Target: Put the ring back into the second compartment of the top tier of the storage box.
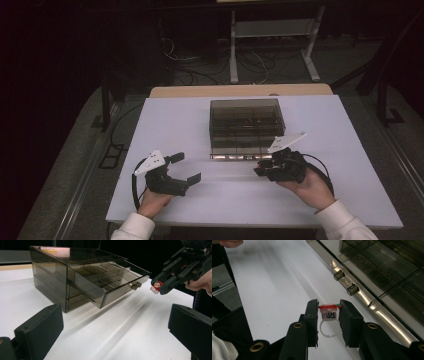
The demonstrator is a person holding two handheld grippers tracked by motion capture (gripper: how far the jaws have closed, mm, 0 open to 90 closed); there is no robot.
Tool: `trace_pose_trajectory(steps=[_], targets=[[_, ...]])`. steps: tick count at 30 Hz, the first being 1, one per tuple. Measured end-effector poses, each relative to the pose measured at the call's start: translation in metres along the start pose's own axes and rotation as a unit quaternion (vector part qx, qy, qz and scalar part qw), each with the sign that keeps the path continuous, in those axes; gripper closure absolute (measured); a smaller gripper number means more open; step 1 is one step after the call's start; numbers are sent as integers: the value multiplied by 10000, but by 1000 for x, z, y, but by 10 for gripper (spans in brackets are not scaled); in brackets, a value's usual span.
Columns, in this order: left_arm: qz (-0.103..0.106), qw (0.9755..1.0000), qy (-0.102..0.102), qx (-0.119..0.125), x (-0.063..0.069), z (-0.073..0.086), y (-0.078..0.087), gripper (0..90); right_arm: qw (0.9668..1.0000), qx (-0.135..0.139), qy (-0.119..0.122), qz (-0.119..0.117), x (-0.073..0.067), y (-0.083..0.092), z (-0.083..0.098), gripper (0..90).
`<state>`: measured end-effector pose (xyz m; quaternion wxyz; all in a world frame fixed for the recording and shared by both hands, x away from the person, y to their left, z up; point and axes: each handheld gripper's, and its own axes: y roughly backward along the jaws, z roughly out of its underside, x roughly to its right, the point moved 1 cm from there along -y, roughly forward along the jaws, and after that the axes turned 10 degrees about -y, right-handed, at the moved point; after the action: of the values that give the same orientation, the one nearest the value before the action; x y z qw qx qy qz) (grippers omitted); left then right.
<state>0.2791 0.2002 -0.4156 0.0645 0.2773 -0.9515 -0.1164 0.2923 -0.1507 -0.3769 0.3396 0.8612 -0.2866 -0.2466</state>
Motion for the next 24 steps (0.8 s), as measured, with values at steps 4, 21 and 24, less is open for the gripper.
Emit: trace_pose_trajectory(steps=[4, 21, 24], targets=[[0, 10000, -8, -8, 0, 0, 0, 0, 10000, 29, 21, 7, 0, 3, -3, 685], [4, 10000, -1, -6, 0, 0, 0, 0, 9999, 87, 100, 66, 1, 14, -15, 685], [5, 10000, -5, -9, 0, 0, 0, 0, 9999, 101, 114, 61, 1, 16, -17, 685]])
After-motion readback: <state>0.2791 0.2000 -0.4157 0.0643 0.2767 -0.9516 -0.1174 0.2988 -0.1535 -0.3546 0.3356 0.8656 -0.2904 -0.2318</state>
